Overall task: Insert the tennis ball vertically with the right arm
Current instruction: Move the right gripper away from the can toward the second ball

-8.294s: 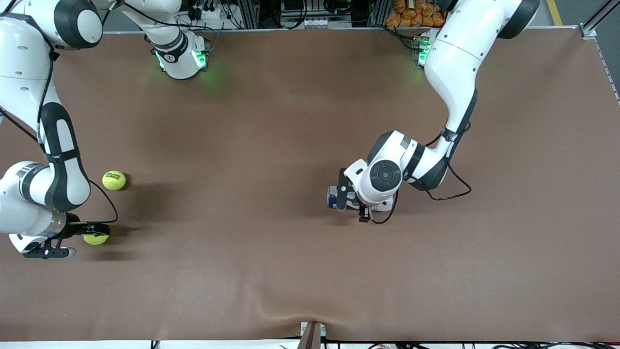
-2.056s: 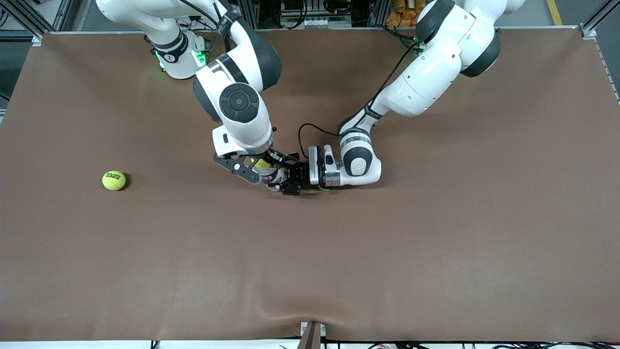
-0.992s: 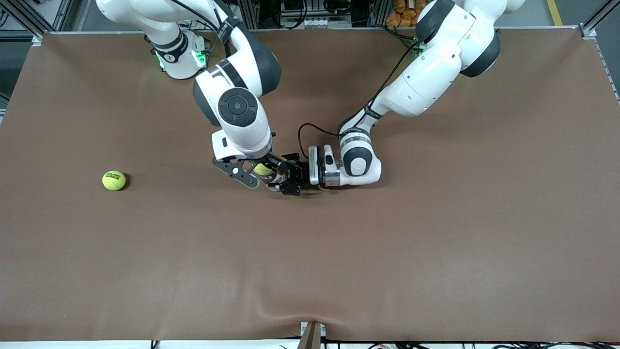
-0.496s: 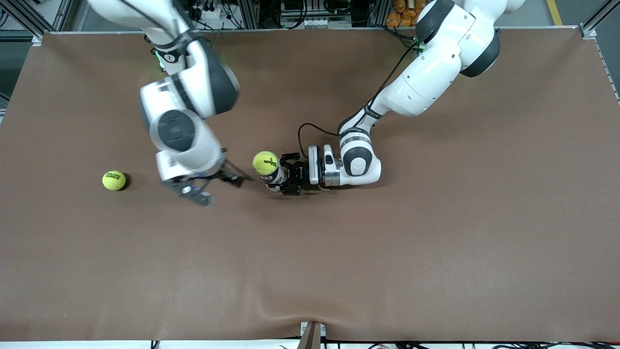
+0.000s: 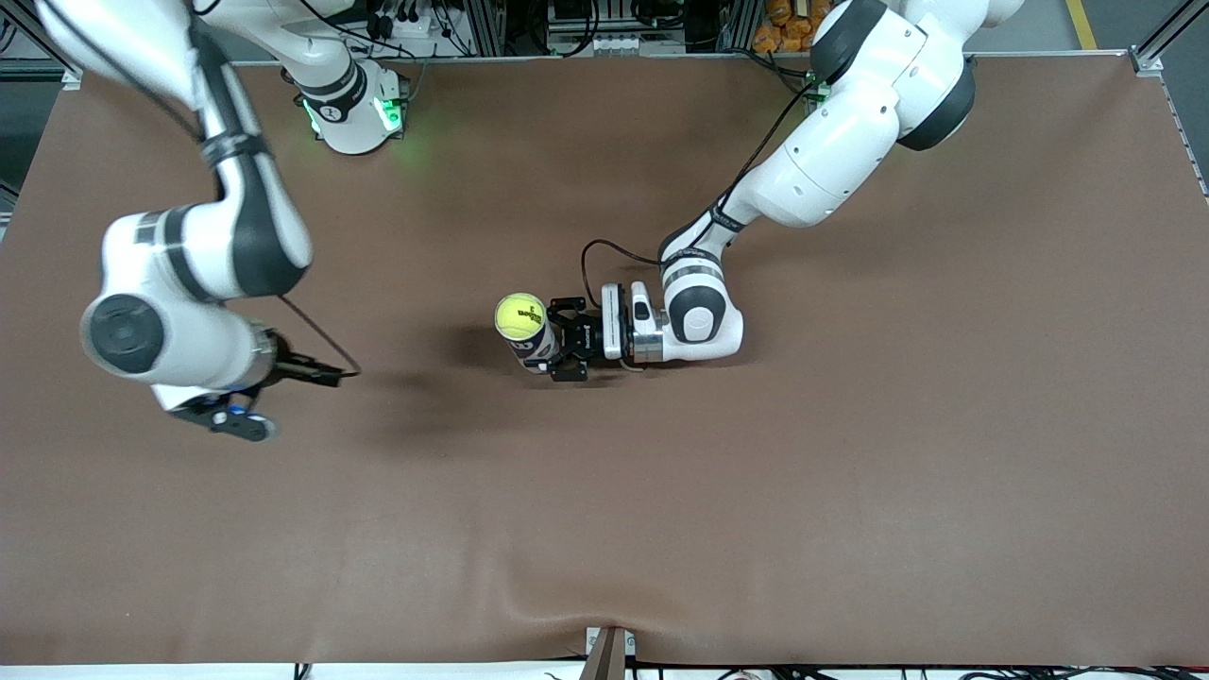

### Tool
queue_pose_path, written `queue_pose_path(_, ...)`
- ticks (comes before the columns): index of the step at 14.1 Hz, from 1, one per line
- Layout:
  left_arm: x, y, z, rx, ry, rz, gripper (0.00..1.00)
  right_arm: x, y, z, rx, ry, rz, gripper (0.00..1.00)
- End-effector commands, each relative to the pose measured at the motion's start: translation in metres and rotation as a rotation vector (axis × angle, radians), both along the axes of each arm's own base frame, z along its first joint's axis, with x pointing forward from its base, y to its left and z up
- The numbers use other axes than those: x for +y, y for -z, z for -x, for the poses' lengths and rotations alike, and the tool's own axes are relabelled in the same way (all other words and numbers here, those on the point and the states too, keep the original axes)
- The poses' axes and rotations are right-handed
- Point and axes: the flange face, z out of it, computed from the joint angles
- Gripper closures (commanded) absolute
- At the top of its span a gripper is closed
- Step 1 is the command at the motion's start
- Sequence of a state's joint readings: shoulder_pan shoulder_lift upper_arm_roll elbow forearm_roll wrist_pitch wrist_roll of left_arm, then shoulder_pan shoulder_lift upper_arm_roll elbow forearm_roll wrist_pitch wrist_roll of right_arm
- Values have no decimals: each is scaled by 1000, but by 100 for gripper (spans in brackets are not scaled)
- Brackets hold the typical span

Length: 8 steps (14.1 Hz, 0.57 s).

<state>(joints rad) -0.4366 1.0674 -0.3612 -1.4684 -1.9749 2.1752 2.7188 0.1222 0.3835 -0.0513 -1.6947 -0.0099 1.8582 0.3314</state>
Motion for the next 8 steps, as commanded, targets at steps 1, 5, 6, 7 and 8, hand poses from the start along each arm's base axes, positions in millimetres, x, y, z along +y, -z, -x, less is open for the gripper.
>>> queue_pose_path(1,2,12,1,-43,-29,-4,16,-60,18,30,-5,-73,-40,0)
queue_pose_path(5,2,11,1,-45,-28,-4,18,-140,45,45,-16,-104,-70,0)
queue_pose_path(6,1,11,1,-46,-27,-3,18,-165,52,50,-5,-104,-81,0)
queue_pose_path(7,1,11,2,-45,-26,-4,18,-182,64,56,13,-98,-91,0)
queue_pose_path(8,1,11,2,-45,-26,-4,18,-194,77,60,33,-80,-98,0)
